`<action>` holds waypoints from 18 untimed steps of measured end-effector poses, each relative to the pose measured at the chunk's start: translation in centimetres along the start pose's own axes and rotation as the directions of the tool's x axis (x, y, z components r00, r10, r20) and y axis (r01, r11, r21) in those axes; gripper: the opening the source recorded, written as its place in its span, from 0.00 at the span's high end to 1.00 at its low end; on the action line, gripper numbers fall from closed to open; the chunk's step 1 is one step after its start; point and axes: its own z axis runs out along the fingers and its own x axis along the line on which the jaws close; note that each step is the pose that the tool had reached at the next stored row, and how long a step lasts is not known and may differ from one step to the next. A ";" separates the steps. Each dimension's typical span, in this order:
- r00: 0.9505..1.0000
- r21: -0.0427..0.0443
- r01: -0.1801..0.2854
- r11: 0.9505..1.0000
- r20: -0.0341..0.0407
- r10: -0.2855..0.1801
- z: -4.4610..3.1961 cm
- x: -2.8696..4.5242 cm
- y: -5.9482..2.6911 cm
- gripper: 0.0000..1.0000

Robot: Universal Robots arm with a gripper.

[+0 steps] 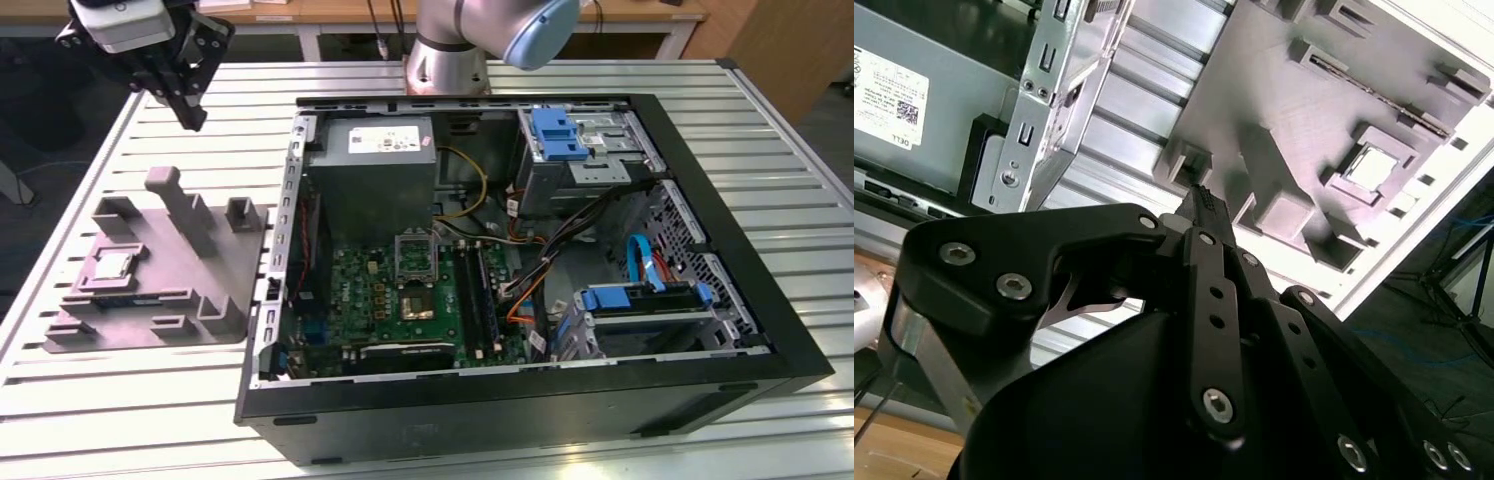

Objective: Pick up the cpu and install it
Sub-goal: 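Reach for the cpu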

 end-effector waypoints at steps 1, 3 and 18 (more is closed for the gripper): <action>1.000 0.000 0.000 1.000 0.000 0.000 0.00 0.06 0.00 0.89; 1.000 0.000 0.000 1.000 0.000 0.000 0.00 0.16 -0.01 0.89; 1.000 0.000 0.000 1.000 0.000 0.000 -0.01 1.00 -0.08 0.89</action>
